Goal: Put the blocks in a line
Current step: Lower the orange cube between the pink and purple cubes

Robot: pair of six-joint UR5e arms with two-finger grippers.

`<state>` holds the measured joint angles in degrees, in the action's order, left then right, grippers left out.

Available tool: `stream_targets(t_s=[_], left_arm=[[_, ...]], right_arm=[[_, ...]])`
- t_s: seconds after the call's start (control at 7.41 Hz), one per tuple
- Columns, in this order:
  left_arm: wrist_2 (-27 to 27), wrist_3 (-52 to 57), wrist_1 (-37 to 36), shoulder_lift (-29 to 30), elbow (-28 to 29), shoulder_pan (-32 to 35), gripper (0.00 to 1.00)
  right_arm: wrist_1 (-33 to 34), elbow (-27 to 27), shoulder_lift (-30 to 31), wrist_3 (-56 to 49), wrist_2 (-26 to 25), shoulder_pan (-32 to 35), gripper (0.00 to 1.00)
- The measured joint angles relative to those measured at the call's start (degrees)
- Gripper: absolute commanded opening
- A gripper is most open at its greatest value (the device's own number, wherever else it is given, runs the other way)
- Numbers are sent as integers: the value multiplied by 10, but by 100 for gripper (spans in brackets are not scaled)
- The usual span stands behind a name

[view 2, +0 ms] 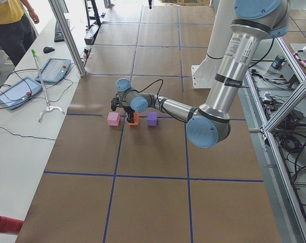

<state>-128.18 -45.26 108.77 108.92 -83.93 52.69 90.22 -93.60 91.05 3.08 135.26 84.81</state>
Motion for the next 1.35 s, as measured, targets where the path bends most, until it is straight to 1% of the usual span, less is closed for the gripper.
stream_targets(t_s=[0.67,0.94,1.21,1.35], left_arm=[[1,-11,8,-8,-15,-2,38],[3,-19,19,-8,-12,-3,39],[4,-20,30,-8,-4,-5,40],[4,-20,34,-8,-2,-6,44]], right_arm=[[0,0,0,0,0,0,100],[0,0,0,0,0,0,100],[0,0,0,0,0,0,100],[0,0,0,0,0,0,100]])
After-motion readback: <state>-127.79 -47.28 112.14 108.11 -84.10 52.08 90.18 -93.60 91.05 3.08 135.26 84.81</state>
